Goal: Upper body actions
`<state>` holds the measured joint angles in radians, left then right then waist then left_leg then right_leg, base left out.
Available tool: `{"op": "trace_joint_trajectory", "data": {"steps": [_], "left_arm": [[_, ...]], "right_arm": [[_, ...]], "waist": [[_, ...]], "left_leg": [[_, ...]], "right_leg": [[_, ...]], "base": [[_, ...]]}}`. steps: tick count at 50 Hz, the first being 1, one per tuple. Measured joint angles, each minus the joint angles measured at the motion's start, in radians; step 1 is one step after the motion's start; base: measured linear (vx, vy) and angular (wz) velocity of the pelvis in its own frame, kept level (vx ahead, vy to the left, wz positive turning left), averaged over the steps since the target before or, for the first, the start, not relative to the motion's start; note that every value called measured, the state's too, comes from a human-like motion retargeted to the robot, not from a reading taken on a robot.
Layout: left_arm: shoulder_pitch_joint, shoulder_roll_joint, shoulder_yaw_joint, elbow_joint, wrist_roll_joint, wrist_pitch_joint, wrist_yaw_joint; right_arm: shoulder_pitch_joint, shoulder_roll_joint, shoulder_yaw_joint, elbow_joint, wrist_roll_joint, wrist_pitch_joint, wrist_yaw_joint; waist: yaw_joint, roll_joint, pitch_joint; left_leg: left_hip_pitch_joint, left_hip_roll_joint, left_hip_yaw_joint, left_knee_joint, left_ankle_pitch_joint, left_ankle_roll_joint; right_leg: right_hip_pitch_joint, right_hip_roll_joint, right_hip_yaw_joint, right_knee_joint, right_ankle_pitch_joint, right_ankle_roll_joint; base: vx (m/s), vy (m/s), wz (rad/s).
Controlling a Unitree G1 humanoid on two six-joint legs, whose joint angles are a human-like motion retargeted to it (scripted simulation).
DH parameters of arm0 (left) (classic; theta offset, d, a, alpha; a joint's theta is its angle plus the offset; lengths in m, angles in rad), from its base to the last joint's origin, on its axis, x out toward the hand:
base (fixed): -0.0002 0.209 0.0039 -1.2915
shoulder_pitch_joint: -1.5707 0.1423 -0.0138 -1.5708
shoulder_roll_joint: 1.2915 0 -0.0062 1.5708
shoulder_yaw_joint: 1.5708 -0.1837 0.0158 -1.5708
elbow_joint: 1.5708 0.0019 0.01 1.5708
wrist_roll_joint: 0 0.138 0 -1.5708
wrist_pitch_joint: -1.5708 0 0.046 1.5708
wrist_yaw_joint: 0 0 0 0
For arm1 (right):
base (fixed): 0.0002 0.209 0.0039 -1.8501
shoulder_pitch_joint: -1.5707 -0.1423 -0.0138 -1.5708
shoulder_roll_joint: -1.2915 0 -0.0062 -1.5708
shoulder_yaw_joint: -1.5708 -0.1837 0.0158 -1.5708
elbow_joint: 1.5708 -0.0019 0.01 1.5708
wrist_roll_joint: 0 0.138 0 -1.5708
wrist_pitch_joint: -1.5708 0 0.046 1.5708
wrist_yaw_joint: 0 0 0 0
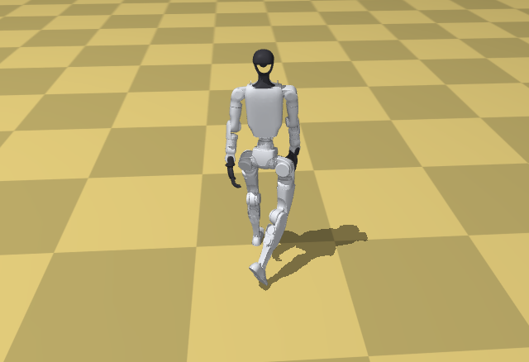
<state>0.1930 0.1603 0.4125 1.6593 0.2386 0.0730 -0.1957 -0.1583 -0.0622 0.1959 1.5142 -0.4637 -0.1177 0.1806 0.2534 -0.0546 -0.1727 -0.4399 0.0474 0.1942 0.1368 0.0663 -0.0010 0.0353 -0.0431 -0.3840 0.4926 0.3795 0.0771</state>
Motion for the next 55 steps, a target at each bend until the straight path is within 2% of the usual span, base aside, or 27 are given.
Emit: {"op": "trace_joint_trajectory", "data": {"steps": [3,6,8,12,15,18,21,25,27,28,30,31,34,36,38,40,42,44,45,47,51,53,55], "left_arm": [[-0.081,-0.002,-0.002,-0.005,-0.081,-0.016,-0.002],[-0.182,-0.005,0.009,-0.008,-0.099,-0.007,0.021],[-0.255,-0.008,0.009,-0.010,-0.107,-0.009,0.045],[-0.378,-0.007,-0.053,-0.051,-0.162,-0.021,0.022],[-0.442,-0.011,-0.087,-0.116,-0.169,-0.037,0.002],[-0.492,-0.018,-0.104,-0.182,-0.164,-0.058,0.003],[-0.531,-0.021,-0.126,-0.223,-0.160,-0.075,0.006],[-0.557,-0.027,-0.140,-0.239,-0.152,-0.083,0.005],[-0.548,-0.027,-0.142,-0.233,-0.162,-0.083,0.000],[-0.536,-0.026,-0.144,-0.226,-0.167,-0.082,-0.004],[-0.496,-0.024,-0.134,-0.208,-0.170,-0.077,-0.019],[-0.467,-0.030,-0.133,-0.195,-0.164,-0.073,-0.021],[-0.385,-0.052,-0.165,-0.143,-0.146,-0.061,-0.022],[-0.350,-0.048,-0.200,-0.111,-0.120,-0.049,-0.026],[-0.316,-0.038,-0.225,-0.096,-0.059,-0.034,-0.032],[-0.272,-0.034,-0.245,-0.103,0.020,-0.029,-0.024],[-0.232,-0.034,-0.250,-0.108,0.079,-0.037,0.012],[-0.199,-0.035,-0.242,-0.102,0.107,-0.045,0.050],[-0.183,-0.035,-0.233,-0.096,0.116,-0.048,0.063],[-0.153,-0.042,-0.202,-0.078,0.120,-0.042,0.067],[-0.103,-0.056,-0.102,-0.025,0.052,-0.011,0.058],[-0.082,-0.059,-0.057,-0.003,-0.001,0.000,0.044],[-0.058,-0.058,-0.020,0.010,-0.048,0.009,0.035]], "right_arm": [[0.010,0.000,-0.020,-0.025,-0.056,0.012,-0.039],[0.031,-0.002,-0.044,-0.021,-0.055,0.026,-0.095],[0.051,-0.007,-0.066,-0.007,-0.040,0.030,-0.119],[0.101,-0.029,-0.105,0.038,-0.025,0.040,-0.132],[0.137,-0.054,-0.127,0.090,-0.006,0.043,-0.124],[0.167,-0.082,-0.164,0.142,0.018,0.055,-0.091],[0.208,-0.109,-0.213,0.179,0.037,0.062,-0.061],[0.270,-0.140,-0.271,0.186,0.061,0.087,-0.028],[0.285,-0.148,-0.300,0.186,0.064,0.106,-0.029],[0.292,-0.151,-0.313,0.186,0.067,0.113,-0.033],[0.296,-0.160,-0.326,0.186,0.079,0.133,-0.034],[0.297,-0.164,-0.334,0.186,0.091,0.145,-0.032],[0.285,-0.168,-0.364,0.186,0.134,0.190,-0.022],[0.252,-0.159,-0.363,0.186,0.174,0.200,-0.013],[0.213,-0.147,-0.335,0.186,0.215,0.186,-0.010],[0.168,-0.139,-0.296,0.186,0.235,0.170,-0.015],[0.114,-0.128,-0.256,0.178,0.209,0.164,-0.024],[0.064,-0.115,-0.217,0.140,0.157,0.166,-0.030],[0.042,-0.109,-0.198,0.117,0.128,0.166,-0.032],[0.006,-0.104,-0.165,0.064,0.072,0.157,-0.032],[-0.046,-0.104,-0.116,-0.028,0.006,0.123,-0.044],[-0.066,-0.104,-0.109,-0.058,-0.007,0.109,-0.058],[-0.075,-0.103,-0.108,-0.074,-0.006,0.096,-0.071]], "waist": [[-0.030,0.048,-0.002],[-0.054,0.069,0.007],[-0.067,0.062,0.019],[-0.114,0.027,0.056],[-0.177,0.001,0.094],[-0.239,-0.016,0.136],[-0.272,-0.007,0.159],[-0.284,0.006,0.148],[-0.303,0.023,0.126],[-0.321,0.035,0.110],[-0.345,0.048,0.067],[-0.353,0.062,0.050],[-0.359,0.094,0.016],[-0.342,0.063,0.039],[-0.344,0.023,0.069],[-0.324,-0.013,0.090],[-0.306,-0.030,0.115],[-0.268,-0.034,0.133],[-0.250,-0.030,0.139],[-0.230,-0.004,0.141],[-0.147,0.037,0.154],[-0.101,0.047,0.154],[-0.076,0.029,0.141]], "left_leg": [[0.052,0.016,-0.035,0.011,-0.047,0.015],[0.112,0.012,-0.052,0.002,-0.080,0.026],[0.155,-0.009,-0.061,-0.015,-0.092,0.034],[0.258,-0.086,-0.092,-0.060,-0.113,0.055],[0.342,-0.155,-0.136,-0.086,-0.136,0.072],[0.439,-0.218,-0.194,-0.103,-0.166,0.093],[0.521,-0.236,-0.241,-0.106,-0.205,0.104],[0.588,-0.251,-0.260,-0.088,-0.255,0.105],[0.606,-0.248,-0.257,-0.075,-0.245,0.092],[0.617,-0.242,-0.257,-0.069,-0.228,0.078],[0.633,-0.236,-0.234,-0.057,-0.161,0.040],[0.635,-0.227,-0.223,-0.032,-0.103,0.019],[0.603,-0.191,-0.157,0.107,0.120,-0.057],[0.562,-0.191,-0.074,0.264,0.256,-0.116],[0.500,-0.183,-0.009,0.448,0.314,-0.144],[0.417,-0.149,0.075,0.616,0.237,-0.072],[0.334,-0.097,0.129,0.711,0.173,-0.002],[0.244,-0.059,0.173,0.731,0.123,0.029],[0.195,-0.050,0.175,0.717,0.104,0.028],[0.097,-0.052,0.115,0.620,0.091,-0.017],[0.014,-0.055,0.065,0.220,0.085,-0.076],[-0.016,-0.040,0.078,0.013,0.076,-0.102],[-0.044,-0.040,0.133,-0.156,0.061,-0.128]], "right_leg": [[-0.070,-0.042,-0.097,0.218,-0.065,-0.045],[-0.150,-0.043,-0.114,0.299,-0.166,-0.094],[-0.220,-0.023,-0.087,0.299,-0.219,-0.104],[-0.348,0.047,0.001,0.146,-0.260,-0.106],[-0.411,0.082,0.081,-0.065,-0.257,-0.115],[-0.458,0.076,0.114,-0.268,-0.270,-0.143],[-0.498,0.082,0.108,-0.428,-0.337,-0.162],[-0.520,0.077,0.074,-0.440,-0.356,-0.172],[-0.509,0.074,0.042,-0.379,-0.352,-0.202],[-0.499,0.066,-0.013,-0.376,-0.310,-0.220],[-0.510,0.085,0.127,-0.350,-0.231,-0.215],[-0.504,0.081,0.118,-0.339,-0.222,-0.199],[-0.469,0.073,0.120,-0.312,-0.261,-0.174],[-0.407,0.025,0.109,-0.316,-0.294,-0.156],[-0.332,-0.025,0.093,-0.326,-0.331,-0.141],[-0.281,-0.053,0.131,-0.318,-0.371,-0.126],[-0.227,-0.076,0.101,-0.320,-0.402,-0.119],[-0.182,-0.071,0.087,-0.332,-0.428,-0.116],[-0.164,-0.062,0.088,-0.339,-0.440,-0.112],[-0.125,-0.032,0.064,-0.360,-0.459,-0.105],[-0.029,0.047,0.066,-0.395,-0.508,-0.097],[0.021,0.073,0.076,-0.408,-0.536,-0.086],[0.059,0.060,0.064,-0.417,-0.563,-0.066]], "base": [[0.52,-0.41,0.27],[0.38,-0.42,0.25],[0.37,-0.56,0.40],[0.27,-0.49,0.69],[0.20,-0.52,0.99],[0.16,-0.51,1.01],[0.18,-0.57,0.70],[0.16,-0.64,0.29],[0.09,-0.69,0.38],[0.11,-0.82,0.43],[0.14,-0.61,0.23],[0.18,-0.43,0.21],[0.16,-0.62,0.18],[0.03,-0.84,-0.13],[0.06,-0.71,0.34],[0.11,-0.69,0.12],[0.12,-0.68,0.05],[0.13,-0.76,-0.23],[0.12,-0.64,-0.10],[0.16,-0.65,0.17],[0.27,-0.76,-0.34],[0.38,-0.78,-0.44],[0.54,-0.84,0.01]]}}
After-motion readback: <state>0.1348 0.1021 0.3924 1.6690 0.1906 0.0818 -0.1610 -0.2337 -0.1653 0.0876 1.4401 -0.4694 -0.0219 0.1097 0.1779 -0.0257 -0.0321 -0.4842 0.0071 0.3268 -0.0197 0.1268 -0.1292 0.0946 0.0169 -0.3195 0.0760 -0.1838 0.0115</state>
